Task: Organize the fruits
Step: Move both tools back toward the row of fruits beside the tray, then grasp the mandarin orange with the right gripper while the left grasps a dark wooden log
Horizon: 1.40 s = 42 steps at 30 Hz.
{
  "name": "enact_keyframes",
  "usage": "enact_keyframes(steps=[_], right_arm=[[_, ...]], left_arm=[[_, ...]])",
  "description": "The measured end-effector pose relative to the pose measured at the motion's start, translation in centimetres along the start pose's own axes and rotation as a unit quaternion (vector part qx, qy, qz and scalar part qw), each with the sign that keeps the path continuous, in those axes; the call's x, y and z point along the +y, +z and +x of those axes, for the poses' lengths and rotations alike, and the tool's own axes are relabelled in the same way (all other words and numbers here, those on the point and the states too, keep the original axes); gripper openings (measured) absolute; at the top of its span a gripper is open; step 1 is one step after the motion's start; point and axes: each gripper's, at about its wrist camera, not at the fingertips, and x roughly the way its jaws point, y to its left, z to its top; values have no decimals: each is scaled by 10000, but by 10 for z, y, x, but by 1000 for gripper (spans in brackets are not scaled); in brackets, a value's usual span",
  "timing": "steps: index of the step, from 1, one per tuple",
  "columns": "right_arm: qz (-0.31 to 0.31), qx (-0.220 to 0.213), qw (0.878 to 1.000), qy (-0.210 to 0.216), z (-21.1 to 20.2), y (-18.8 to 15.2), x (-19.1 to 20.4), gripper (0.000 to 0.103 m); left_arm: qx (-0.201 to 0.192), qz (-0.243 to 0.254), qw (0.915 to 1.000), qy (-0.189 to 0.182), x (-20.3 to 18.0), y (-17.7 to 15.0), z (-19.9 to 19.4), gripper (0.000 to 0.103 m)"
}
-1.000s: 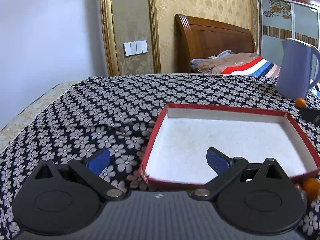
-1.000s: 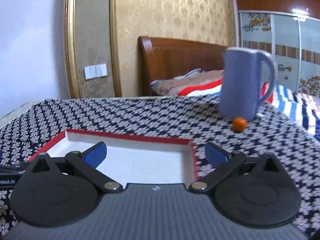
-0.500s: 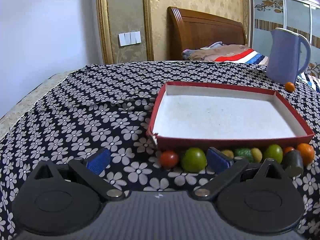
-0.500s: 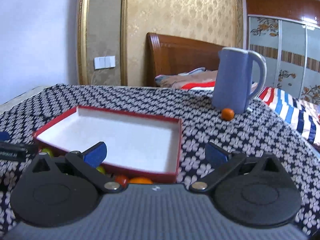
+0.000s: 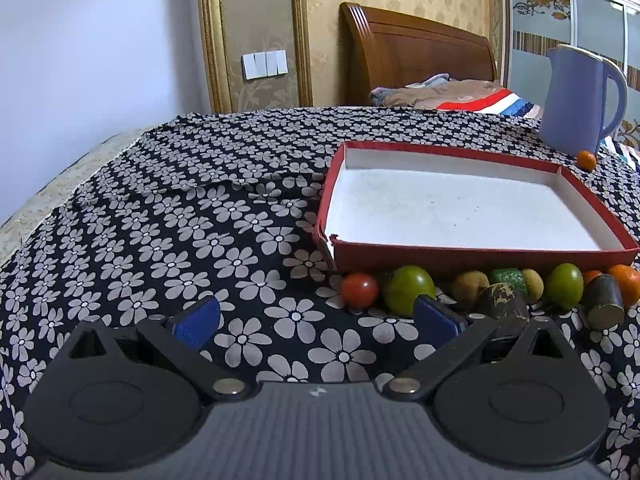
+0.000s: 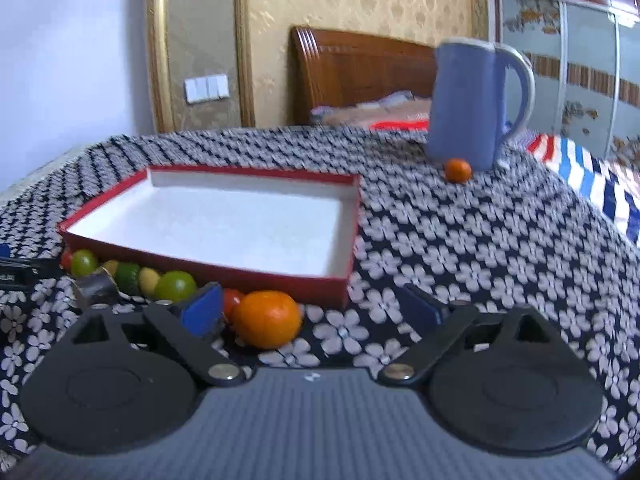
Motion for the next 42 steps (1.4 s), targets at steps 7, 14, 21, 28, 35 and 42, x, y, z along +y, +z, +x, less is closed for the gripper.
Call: enact_keyframes(steps=[7,14,21,28,35,42], right_arm=[[292,347,9985,319,24,-3,-3,71],[665,561,9936,715,47,-1,2,49],[716,572,9924,824,44,-5,6,50],[803,499,9899,1055,54,-4,0,47],[676,386,9917,1019,51,-7,3,47],[777,326,9905,1091,52,-10,0,48]], left_arm=[[69,16,10000,53,-1,-3,7,103],[111,-34,9999,114,4,0,10,103],[183,-77,9997,-121,3,0,7,103],[-276,413,9966,-659,-27,0,-21,103],[-216,873,9911,-978,-62,-2,-11,103],[126,921,9889,-1159,-69,-8,5,103]])
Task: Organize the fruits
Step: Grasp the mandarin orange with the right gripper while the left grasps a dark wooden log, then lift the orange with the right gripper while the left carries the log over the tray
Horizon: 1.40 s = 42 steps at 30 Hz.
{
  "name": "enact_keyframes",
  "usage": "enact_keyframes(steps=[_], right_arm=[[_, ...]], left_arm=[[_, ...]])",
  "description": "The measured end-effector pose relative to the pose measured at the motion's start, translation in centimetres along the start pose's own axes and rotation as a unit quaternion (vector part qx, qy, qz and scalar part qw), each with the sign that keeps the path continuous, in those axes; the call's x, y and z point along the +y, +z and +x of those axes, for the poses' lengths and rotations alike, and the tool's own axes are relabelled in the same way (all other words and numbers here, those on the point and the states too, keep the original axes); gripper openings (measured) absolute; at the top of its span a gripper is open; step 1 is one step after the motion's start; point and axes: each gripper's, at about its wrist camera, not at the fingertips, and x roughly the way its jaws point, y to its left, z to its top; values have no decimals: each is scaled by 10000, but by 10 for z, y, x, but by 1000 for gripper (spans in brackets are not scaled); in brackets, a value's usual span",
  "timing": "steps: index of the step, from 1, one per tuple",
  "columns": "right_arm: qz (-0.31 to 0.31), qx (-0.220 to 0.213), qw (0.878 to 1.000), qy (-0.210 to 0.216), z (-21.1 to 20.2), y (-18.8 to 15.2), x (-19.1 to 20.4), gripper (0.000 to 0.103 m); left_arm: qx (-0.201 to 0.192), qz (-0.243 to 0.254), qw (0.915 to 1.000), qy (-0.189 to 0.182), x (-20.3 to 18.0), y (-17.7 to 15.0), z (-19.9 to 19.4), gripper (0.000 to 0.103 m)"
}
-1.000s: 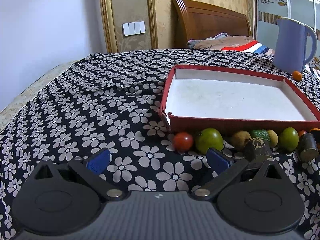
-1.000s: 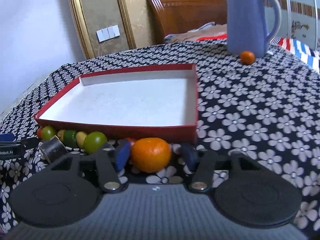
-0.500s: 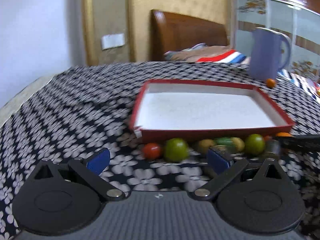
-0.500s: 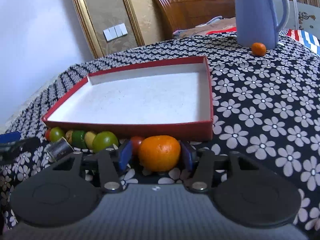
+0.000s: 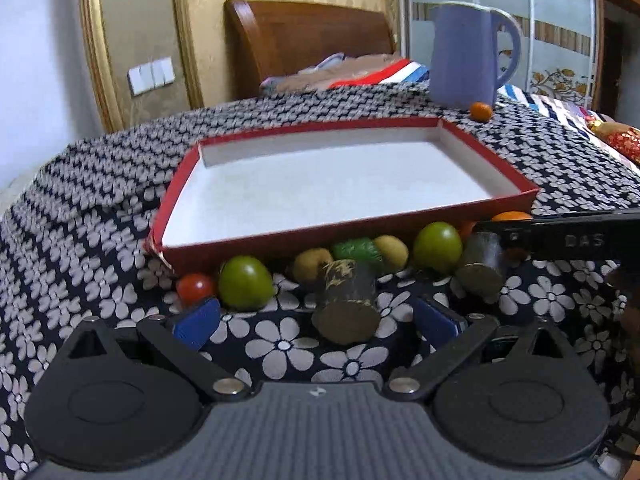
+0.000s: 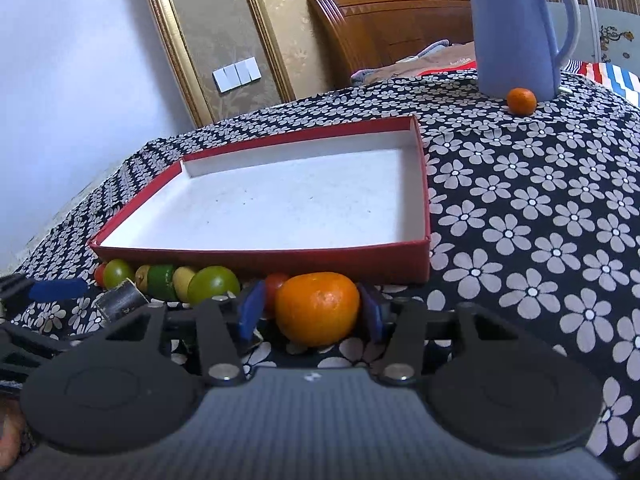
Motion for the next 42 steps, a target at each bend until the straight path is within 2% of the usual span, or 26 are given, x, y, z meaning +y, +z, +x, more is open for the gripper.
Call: enact_keyframes(steps=[4,8,10,18,21,23,25,27,29,33,34,38,42], right_arm=[[25,-22,10000,31,0,-1,-1,49],[41,-27,10000,41,0,-1,-1,49],[40,-23,10000,37,0,-1,-1,49],[30,-24,10000,29,0,-2,0,49],[9,-21,10000,35,0,-1,0,49],[10,-20,10000,35,0,-1,0,49],[12,-22,10000,34,0,-1,1,49],[9,-24,10000,33,0,-1,0,49],[9,-24,10000,33,0,-1,0,49],[8,-23,10000,36,0,-1,0,49],[7,-24,10000,35,0,-1,0,49],[1,-27,10000,29,0,-1,0,49],[-37,-46,10000,23,-1,-1,1,48]], left_arm=[[42,-43,10000,8,0,-1,1,103],[-47,191,9996,190,-12,-4,1,103],[-70,125,9998,137,-13,-2,2,103],[-218,-147,9991,338,-4,-1,1,103],[-111,-285,9995,120,2,-1,5,102],[-161,-304,9993,-110,2,-2,1,84],[-232,-263,9987,-374,0,-3,-4,80],[-254,-154,9989,-362,-5,-4,-4,78],[-208,-75,9992,-331,-8,-4,-2,52],[-183,-58,9991,-370,-9,-4,0,46],[-194,-55,9991,-364,-9,-5,0,41],[-202,-82,9994,-264,-9,-5,3,34],[-196,-118,9994,-253,-8,-4,3,32]])
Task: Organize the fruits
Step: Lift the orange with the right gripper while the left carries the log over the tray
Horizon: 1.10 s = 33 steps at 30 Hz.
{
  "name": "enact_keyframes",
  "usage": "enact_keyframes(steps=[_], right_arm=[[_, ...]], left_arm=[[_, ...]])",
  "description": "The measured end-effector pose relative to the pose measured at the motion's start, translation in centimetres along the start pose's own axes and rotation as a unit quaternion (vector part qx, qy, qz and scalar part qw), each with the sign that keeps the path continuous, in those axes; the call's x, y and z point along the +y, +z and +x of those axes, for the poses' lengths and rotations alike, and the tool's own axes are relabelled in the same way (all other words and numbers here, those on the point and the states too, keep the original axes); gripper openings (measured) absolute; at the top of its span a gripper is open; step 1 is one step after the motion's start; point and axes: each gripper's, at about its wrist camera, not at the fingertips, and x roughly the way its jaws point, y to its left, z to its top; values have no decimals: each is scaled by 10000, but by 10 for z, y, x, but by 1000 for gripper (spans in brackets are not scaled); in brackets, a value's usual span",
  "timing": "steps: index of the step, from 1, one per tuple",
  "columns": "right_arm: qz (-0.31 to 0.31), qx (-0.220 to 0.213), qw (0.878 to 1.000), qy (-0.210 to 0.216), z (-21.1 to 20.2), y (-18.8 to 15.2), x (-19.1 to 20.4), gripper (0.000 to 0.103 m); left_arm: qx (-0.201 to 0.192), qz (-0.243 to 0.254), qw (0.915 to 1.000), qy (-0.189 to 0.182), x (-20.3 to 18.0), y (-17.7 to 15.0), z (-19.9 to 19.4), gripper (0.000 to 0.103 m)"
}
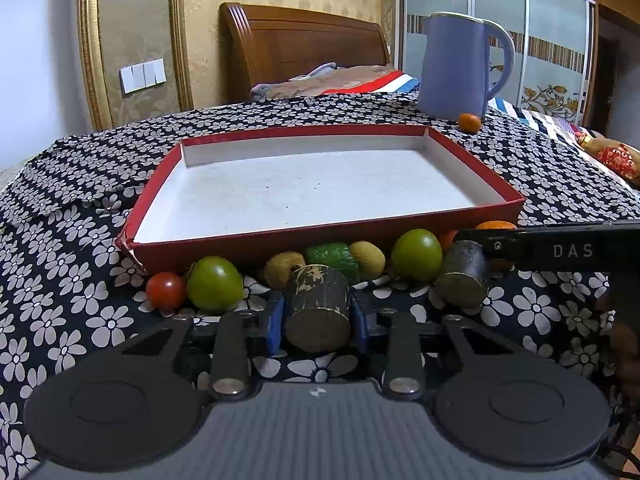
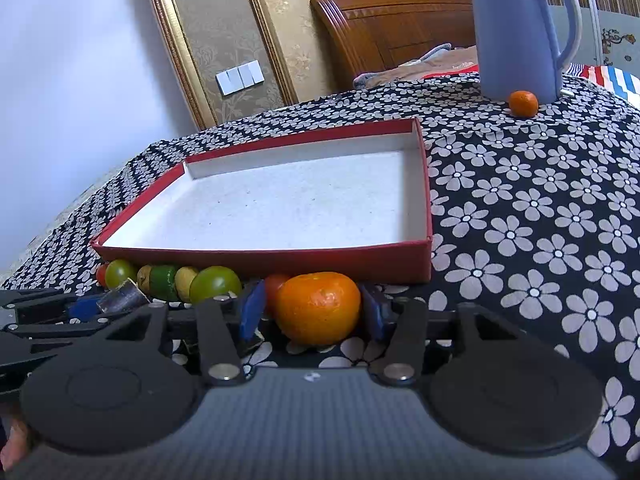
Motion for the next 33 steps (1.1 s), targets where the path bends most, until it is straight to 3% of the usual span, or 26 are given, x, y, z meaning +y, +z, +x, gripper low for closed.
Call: enact_keyframes(steps=[14,24,33], right_arm=[[-104,-130,9998,-102,-8,-2,6,40],[-639,-765,9942,-405,-34,-3,35,40],[-695,-955,9913,-584,-8,27,63,40]], left_arm=[[-201,-292,9994,-45,13,-2,-14,32],[-496,-507,9974,94,24,1,-29,32],[-669,-278,9961,497,13,44,-13,32]])
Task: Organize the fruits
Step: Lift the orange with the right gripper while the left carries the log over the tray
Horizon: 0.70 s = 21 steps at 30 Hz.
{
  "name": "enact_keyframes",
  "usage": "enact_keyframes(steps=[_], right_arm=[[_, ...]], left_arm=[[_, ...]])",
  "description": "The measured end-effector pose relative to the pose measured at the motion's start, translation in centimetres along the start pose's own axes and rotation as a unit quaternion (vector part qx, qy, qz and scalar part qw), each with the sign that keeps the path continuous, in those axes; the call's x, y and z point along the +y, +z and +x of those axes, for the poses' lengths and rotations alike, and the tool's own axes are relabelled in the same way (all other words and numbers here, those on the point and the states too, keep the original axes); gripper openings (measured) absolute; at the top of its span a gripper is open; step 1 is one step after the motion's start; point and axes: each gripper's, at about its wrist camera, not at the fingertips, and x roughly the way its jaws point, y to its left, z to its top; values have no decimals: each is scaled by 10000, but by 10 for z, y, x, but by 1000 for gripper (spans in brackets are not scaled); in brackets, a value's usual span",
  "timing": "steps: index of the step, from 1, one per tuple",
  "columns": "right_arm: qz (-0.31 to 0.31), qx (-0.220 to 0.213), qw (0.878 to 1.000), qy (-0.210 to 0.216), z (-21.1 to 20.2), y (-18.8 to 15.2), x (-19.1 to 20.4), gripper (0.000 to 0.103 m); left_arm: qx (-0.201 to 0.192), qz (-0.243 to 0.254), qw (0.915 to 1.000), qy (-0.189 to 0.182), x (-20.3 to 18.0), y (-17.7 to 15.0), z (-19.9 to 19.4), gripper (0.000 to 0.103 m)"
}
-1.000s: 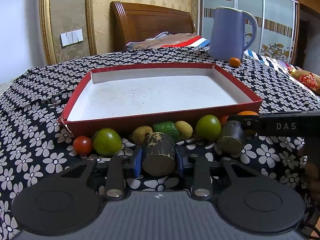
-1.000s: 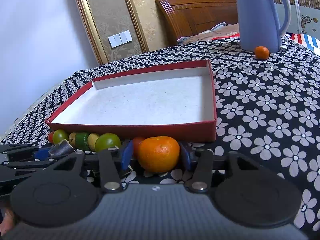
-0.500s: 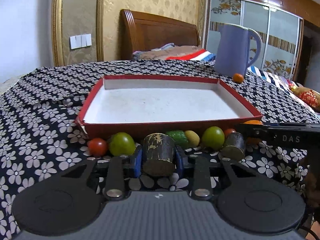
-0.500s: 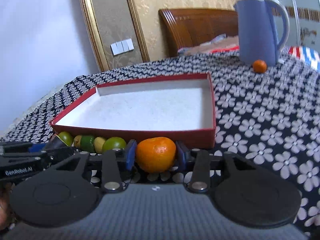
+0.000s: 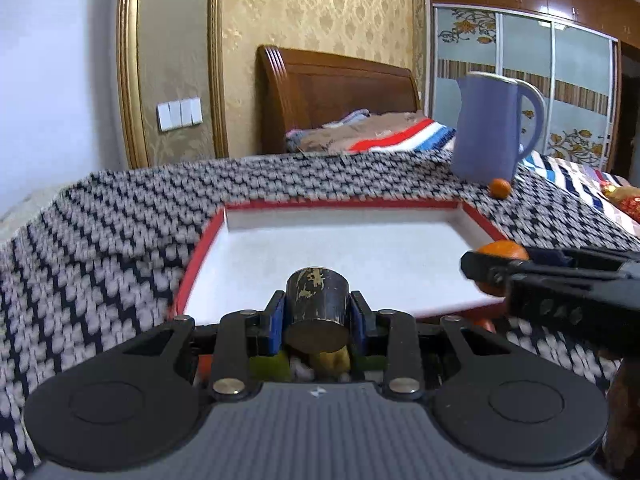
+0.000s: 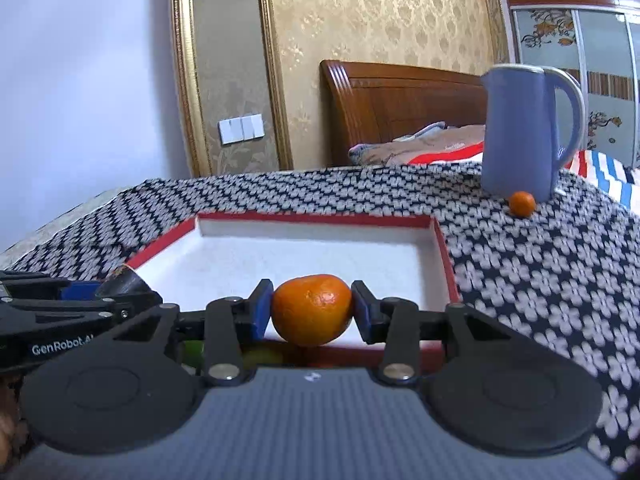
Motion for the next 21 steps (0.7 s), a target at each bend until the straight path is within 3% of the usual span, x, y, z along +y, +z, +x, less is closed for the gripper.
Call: enact_keyframes(steps=[9,16,21], right_arm=[[-37,393,9988,-286,61,18,13,40],[68,566,9973,-455,80,15,8,40],[186,735,9952,-611,92,15,0,40]], left_arm=[[349,-303,9984,312,7,26,62,32],[374,-361,9979,383,11,31,79,32],[638,-371,9966,353,11,30,95,32]])
